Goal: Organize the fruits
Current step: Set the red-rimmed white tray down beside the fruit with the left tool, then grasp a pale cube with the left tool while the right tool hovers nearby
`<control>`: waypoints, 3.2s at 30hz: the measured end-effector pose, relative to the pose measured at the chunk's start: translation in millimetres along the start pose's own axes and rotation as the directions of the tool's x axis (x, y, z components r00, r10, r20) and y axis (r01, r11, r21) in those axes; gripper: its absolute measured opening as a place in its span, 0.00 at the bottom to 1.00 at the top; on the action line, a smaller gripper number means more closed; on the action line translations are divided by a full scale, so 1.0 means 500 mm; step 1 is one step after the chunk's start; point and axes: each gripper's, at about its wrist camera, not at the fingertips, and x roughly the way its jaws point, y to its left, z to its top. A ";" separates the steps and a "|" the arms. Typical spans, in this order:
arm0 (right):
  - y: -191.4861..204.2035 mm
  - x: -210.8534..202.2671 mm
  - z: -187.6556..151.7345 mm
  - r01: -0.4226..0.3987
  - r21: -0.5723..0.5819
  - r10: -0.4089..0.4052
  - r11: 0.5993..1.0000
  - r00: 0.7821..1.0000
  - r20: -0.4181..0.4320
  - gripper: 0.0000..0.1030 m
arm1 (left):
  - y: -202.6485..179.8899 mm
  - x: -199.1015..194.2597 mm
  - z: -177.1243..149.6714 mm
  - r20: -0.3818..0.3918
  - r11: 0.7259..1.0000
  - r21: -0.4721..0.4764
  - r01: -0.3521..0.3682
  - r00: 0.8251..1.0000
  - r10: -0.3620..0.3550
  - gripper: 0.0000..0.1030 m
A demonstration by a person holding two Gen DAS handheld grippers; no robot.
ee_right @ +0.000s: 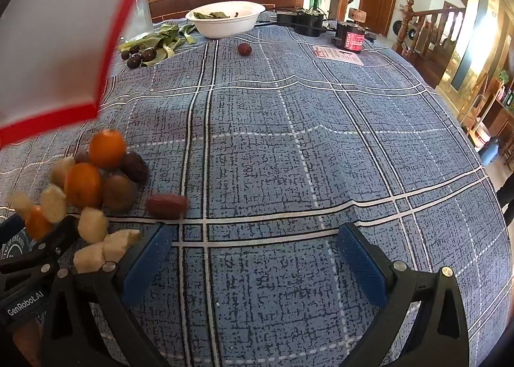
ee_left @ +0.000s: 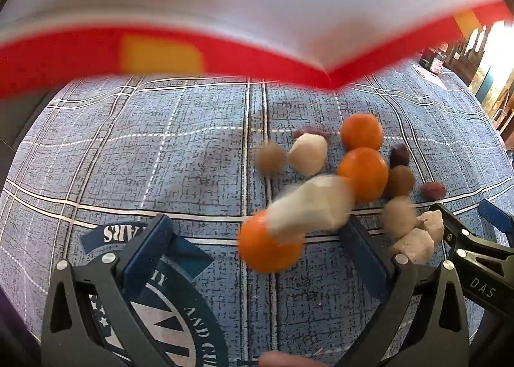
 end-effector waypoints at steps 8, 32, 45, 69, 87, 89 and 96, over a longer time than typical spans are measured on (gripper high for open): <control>0.000 0.000 0.000 -0.003 0.002 0.003 1.000 1.000 0.002 1.00 | 0.000 -0.001 0.001 -0.003 1.000 -0.001 0.001 1.000 -0.001 1.00; 0.000 -0.001 0.000 -0.003 0.002 0.003 1.000 1.000 0.000 1.00 | 0.000 0.000 0.000 -0.004 1.000 -0.001 0.000 1.000 0.000 1.00; 0.000 -0.001 0.000 -0.003 0.002 0.003 1.000 1.000 -0.001 1.00 | 0.000 0.001 0.000 -0.004 1.000 -0.001 0.001 1.000 -0.001 1.00; 0.003 -0.012 0.009 -0.064 -0.064 0.060 0.996 0.997 -0.055 0.99 | -0.021 -0.114 -0.012 0.128 0.999 0.036 -0.038 0.991 0.033 1.00; -0.082 -0.293 0.043 -0.287 -0.158 0.326 0.945 0.867 0.376 1.00 | 0.017 -0.363 -0.061 0.398 0.989 0.108 -0.099 0.916 0.048 1.00; -0.095 -0.277 0.044 -0.322 -0.157 0.357 0.934 0.863 0.357 1.00 | 0.024 -0.347 -0.073 0.383 0.987 0.111 -0.120 0.921 0.069 1.00; -0.140 -0.193 0.052 -0.465 -0.115 0.479 0.878 0.858 0.185 1.00 | 0.062 -0.271 -0.103 0.270 0.987 0.104 -0.123 0.958 0.092 1.00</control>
